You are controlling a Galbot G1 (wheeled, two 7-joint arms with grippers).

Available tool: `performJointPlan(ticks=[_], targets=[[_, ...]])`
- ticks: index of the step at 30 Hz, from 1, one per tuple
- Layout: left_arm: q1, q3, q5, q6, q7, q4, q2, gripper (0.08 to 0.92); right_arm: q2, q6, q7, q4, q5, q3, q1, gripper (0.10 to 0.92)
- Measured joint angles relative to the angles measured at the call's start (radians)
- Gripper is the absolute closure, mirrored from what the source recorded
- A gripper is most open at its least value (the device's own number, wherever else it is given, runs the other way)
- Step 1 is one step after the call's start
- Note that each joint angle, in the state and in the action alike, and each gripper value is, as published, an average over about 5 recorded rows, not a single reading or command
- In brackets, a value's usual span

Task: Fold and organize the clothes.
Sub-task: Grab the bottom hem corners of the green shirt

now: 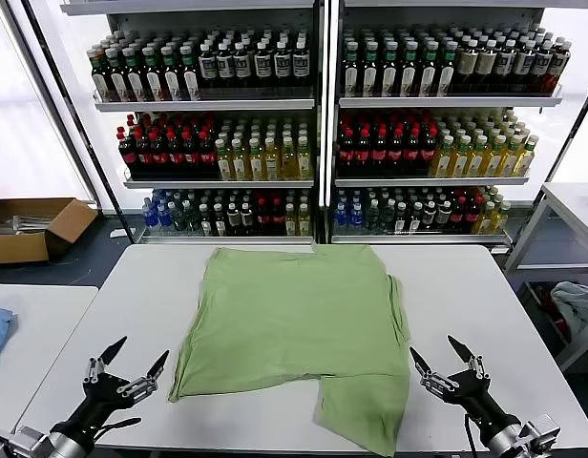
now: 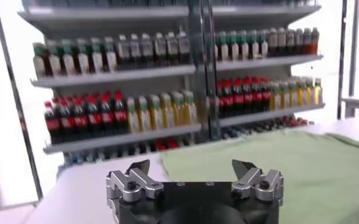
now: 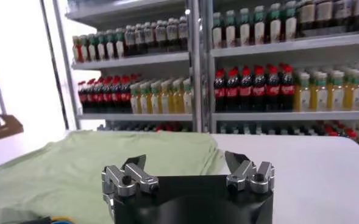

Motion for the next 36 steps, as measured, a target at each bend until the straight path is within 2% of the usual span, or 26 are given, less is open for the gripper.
performJointPlan(ticks=[7,13,27,30,36], targets=[[0.000,0.062,-0.009,0.101,-0.038,0.007,0.079,0.177,-0.059,-0.081,0.027,0.036,0.001,-0.032,-0.047,0.203],[-0.021,0.093,-0.013,0.173,-0.058,0.026,0.117,0.177,-0.081,-0.126,0.042,0.056,-0.020,-0.083,-0.066,0.203],[-0.079,0.154,-0.013,0.231,-0.100,0.077,0.128,0.177,-0.078,-0.164,0.057,0.053,-0.081,-0.203,-0.090,0.203],[-0.087,0.162,-0.015,0.235,-0.106,0.086,0.127,0.177,-0.074,-0.164,0.058,0.050,-0.093,-0.222,-0.091,0.229],[-0.089,0.178,-0.015,0.240,-0.112,0.097,0.124,0.177,-0.068,-0.164,0.061,0.048,-0.107,-0.245,-0.095,0.387]])
